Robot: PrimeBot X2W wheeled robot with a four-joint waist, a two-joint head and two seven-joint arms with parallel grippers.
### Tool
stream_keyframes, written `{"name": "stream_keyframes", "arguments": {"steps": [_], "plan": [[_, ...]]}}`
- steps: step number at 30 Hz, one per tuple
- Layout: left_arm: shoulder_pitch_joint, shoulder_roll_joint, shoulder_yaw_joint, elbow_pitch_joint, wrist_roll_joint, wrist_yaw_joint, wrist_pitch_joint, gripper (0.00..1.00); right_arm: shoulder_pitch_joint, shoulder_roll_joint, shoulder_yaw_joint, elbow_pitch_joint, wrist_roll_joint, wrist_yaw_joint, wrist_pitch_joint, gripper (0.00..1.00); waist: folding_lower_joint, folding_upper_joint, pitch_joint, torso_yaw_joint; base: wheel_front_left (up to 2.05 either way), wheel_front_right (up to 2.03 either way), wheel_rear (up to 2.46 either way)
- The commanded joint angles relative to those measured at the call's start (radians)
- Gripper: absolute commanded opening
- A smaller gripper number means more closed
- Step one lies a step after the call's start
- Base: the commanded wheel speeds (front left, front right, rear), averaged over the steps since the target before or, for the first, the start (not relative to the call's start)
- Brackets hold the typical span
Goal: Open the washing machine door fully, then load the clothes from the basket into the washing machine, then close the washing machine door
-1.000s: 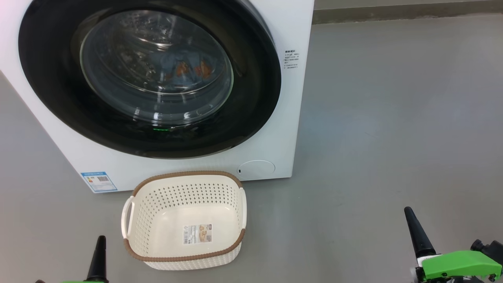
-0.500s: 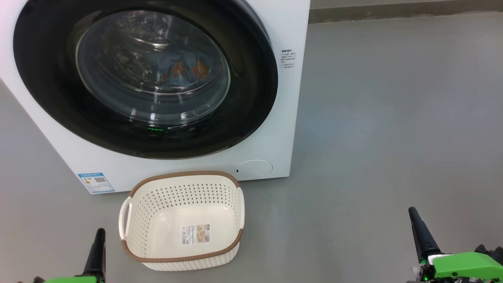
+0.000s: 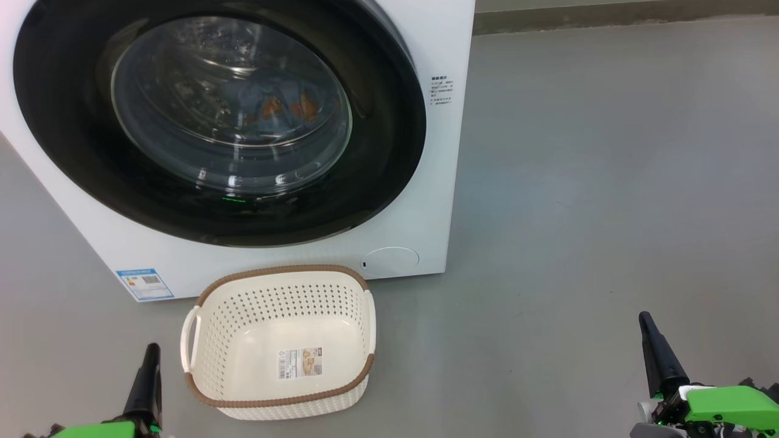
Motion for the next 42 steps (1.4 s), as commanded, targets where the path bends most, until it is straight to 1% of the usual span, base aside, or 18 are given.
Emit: {"name": "stream_keyframes", "arguments": {"steps": [1,42], "plan": [[-0.045,0.02,0.035,-0.03,-0.008,-0.011,0.006,0.0,-0.04,-0.002,0.023,-0.025,0.012,-0.001,0.008,0.0,0.0,-0.0001,0.0,0.0,0.0,0.0,0.0],[-0.044,0.02,0.035,-0.03,-0.008,-0.011,0.006,0.0,-0.04,-0.002,0.024,-0.025,0.012,-0.001,0.008,0.0,0.0,-0.0001,0.0,0.0,0.0,0.0,0.0]]}}
